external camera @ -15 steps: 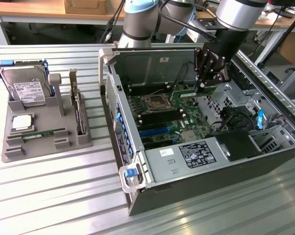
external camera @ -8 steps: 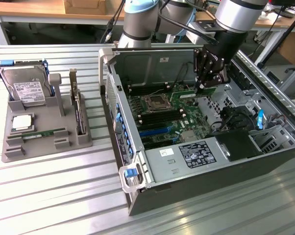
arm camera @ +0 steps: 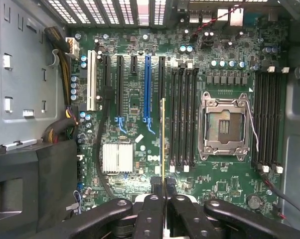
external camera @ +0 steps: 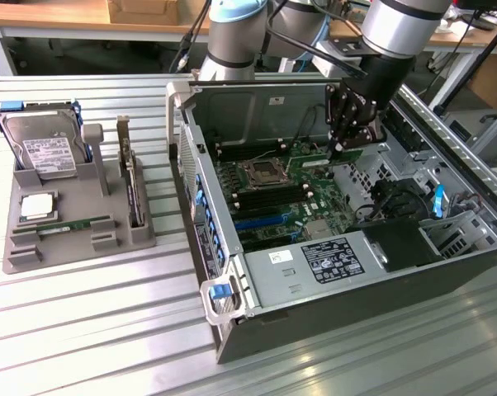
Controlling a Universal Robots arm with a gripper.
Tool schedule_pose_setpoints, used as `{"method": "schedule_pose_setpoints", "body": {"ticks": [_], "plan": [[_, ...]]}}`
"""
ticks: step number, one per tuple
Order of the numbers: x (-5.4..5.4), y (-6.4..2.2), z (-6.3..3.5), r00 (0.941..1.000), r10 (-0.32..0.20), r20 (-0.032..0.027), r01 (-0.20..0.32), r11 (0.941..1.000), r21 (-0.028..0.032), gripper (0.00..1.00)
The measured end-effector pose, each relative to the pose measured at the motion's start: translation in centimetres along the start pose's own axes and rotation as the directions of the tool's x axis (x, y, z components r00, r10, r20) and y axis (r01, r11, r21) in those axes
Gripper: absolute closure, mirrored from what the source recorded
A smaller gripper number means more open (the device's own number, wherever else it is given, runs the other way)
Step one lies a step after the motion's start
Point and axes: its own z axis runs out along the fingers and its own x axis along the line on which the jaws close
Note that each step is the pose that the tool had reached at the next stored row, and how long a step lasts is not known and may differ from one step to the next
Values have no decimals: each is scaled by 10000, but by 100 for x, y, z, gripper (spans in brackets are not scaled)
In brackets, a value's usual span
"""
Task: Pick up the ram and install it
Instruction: 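Insert the ram into the slot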
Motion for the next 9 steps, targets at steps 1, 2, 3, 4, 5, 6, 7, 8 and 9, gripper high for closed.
{"method": "schedule_pose_setpoints", "body": {"ticks": [1,2,3,4,5,6,7,8,9], "plan": [[0,0,6,10000,0,-1,0,10000,0,88],[0,0,13,10000,0,0,0,10000,0,88],[0,0,18,10000,0,0,0,10000,0,88],[0,0,25,10000,0,0,0,10000,0,88],[0,0,31,10000,0,0,0,10000,0,88],[0,0,36,10000,0,0,0,10000,0,88],[0,0,43,10000,0,0,0,10000,0,88],[0,0,49,10000,-1,0,1,10000,0,88],[0,0,55,10000,0,0,0,10000,0,88]]}}
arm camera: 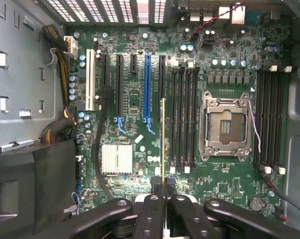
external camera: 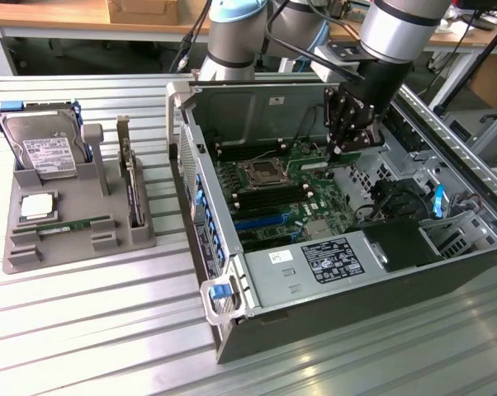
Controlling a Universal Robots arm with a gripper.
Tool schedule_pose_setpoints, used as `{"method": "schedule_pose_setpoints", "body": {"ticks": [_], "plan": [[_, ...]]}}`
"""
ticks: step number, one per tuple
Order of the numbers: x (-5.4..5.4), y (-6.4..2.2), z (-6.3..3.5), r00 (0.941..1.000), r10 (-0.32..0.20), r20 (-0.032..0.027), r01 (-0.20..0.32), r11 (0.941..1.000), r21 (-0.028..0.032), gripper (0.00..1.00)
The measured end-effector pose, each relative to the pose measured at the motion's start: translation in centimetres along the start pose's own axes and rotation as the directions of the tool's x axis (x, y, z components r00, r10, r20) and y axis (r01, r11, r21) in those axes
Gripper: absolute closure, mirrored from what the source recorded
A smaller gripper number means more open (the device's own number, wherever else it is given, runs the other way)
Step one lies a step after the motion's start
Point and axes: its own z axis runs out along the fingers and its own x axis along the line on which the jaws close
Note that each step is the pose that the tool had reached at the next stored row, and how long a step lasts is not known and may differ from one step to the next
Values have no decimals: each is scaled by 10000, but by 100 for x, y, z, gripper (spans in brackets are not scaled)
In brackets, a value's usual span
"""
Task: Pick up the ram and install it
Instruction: 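Insert the ram into the slot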
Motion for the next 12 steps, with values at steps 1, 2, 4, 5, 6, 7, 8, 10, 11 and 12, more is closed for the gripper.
{"method": "schedule_pose_setpoints", "body": {"ticks": [1,2,4,5,6,7,8,10,11,12], "plan": [[0,0,6,10000,0,-1,0,10000,0,88],[0,0,11,10000,0,0,0,10000,0,88],[0,0,22,10000,0,0,0,10000,0,88],[0,0,30,10000,0,-1,0,10000,0,88],[0,0,40,10000,0,-1,0,10000,0,88],[0,0,47,10000,0,-1,0,10000,0,88],[0,0,50,10000,0,-1,0,10000,0,88],[-1,-1,62,10000,0,0,0,10000,0,88],[-1,0,66,10000,0,-1,0,10000,0,88],[0,0,69,10000,0,-1,0,10000,0,88]]}}
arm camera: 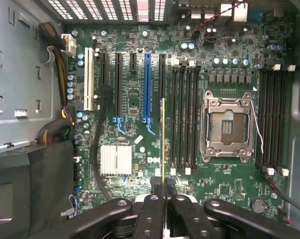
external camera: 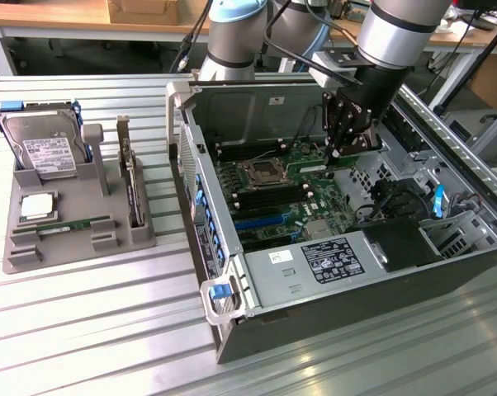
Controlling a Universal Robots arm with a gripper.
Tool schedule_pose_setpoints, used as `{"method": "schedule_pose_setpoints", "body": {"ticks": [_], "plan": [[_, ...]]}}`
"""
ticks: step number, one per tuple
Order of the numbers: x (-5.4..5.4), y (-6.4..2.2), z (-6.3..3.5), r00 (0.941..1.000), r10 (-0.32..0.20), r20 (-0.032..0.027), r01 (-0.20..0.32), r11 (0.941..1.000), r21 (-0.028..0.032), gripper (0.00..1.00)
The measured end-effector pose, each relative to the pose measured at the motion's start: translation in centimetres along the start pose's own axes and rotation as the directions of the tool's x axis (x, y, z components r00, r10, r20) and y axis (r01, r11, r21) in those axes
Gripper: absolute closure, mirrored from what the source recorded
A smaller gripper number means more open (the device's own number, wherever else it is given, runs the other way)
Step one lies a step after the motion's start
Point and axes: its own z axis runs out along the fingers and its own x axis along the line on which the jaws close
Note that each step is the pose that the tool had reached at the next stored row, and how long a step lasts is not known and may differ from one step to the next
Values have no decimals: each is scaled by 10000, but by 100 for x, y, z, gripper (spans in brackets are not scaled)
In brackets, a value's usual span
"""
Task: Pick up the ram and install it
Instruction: 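Insert the ram into the slot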
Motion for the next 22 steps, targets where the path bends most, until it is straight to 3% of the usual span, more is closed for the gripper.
{"method": "schedule_pose_setpoints", "body": {"ticks": [22], "plan": [[-1,-1,166,10000,0,1,0,10000,0,88]]}}
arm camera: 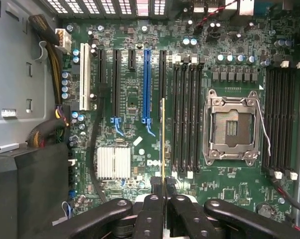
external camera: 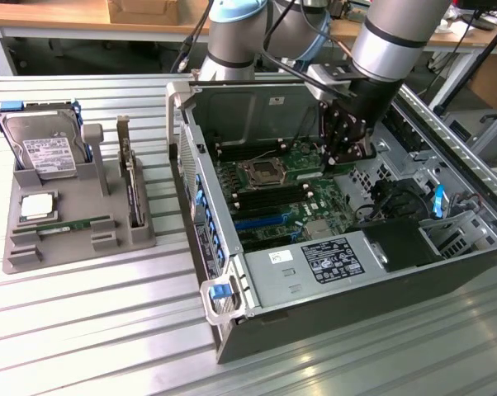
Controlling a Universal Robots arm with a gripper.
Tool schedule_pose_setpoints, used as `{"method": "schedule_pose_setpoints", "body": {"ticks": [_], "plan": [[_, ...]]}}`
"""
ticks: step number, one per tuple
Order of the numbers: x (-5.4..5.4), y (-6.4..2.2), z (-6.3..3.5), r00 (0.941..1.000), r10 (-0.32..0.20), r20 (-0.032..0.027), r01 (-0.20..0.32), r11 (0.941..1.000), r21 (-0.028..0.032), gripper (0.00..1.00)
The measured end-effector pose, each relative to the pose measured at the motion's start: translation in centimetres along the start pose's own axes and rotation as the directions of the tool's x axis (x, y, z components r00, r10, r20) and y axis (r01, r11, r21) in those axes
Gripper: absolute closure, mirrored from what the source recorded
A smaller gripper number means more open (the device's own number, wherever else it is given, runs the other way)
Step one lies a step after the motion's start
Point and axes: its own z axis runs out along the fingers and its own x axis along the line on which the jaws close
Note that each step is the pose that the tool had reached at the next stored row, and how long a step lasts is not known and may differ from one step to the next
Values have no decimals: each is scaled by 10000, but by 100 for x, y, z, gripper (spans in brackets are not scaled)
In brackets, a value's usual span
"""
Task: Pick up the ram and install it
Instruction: 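Insert the ram into the slot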
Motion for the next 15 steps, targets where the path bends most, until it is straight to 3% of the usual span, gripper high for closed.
{"method": "schedule_pose_setpoints", "body": {"ticks": [15], "plan": [[-1,-1,129,10000,0,0,0,10000,0,88]]}}
